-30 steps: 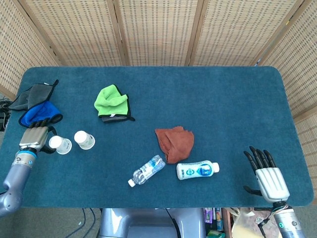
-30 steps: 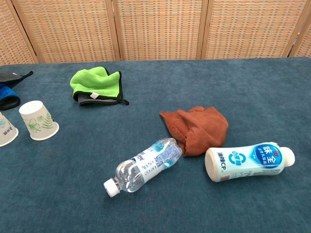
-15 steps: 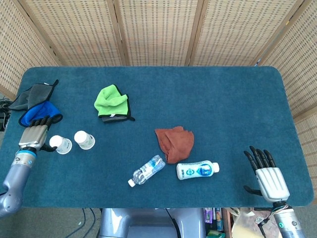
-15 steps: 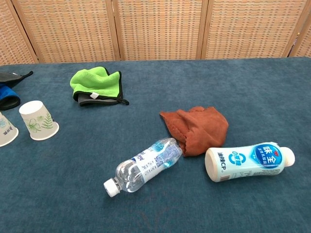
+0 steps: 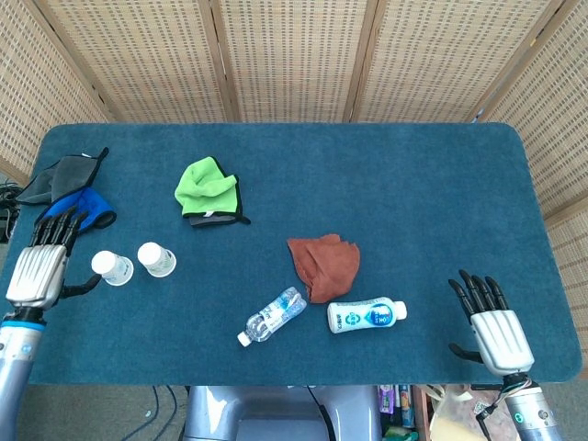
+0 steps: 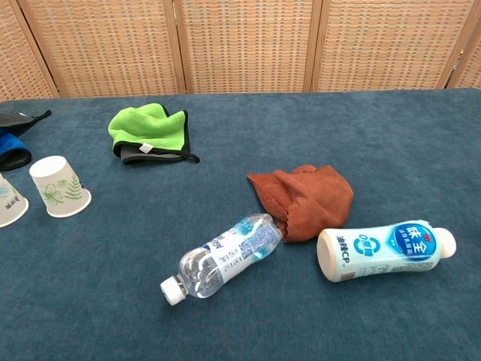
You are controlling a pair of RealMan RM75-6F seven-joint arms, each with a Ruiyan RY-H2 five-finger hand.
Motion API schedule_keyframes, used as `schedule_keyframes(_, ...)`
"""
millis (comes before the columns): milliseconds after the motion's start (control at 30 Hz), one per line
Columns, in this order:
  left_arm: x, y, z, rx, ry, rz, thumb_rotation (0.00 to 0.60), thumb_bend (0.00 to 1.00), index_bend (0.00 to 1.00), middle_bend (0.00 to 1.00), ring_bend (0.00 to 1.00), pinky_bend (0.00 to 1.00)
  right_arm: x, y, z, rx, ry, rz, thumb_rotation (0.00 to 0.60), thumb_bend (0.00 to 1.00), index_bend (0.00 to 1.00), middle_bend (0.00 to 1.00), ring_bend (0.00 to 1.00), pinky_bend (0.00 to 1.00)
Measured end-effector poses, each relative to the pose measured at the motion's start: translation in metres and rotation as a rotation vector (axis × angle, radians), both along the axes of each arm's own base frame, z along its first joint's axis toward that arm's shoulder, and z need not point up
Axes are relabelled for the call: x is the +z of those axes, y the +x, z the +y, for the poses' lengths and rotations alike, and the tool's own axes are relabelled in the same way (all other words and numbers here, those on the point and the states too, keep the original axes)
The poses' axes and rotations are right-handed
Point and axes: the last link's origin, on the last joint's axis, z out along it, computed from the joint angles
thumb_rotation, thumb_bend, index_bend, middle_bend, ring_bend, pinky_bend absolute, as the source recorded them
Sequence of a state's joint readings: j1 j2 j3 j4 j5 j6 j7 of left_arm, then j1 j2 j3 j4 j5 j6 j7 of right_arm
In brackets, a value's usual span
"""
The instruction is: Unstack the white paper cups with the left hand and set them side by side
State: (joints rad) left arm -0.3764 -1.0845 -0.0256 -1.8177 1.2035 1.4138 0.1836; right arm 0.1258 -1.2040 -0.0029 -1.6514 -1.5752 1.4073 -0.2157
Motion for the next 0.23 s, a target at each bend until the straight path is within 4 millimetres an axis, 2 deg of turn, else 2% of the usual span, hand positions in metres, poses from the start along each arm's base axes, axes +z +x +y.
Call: schedule_keyframes(233,-0.039,-0.026,-0.061,0.009,0.089,0.027,0.600,0.24,0.00,0.00,0.00,0.00,-0.002,0.001,0.001,0.013,-0.003,0.008,0.600,0.09,0.00,0.00,0.00,0.00)
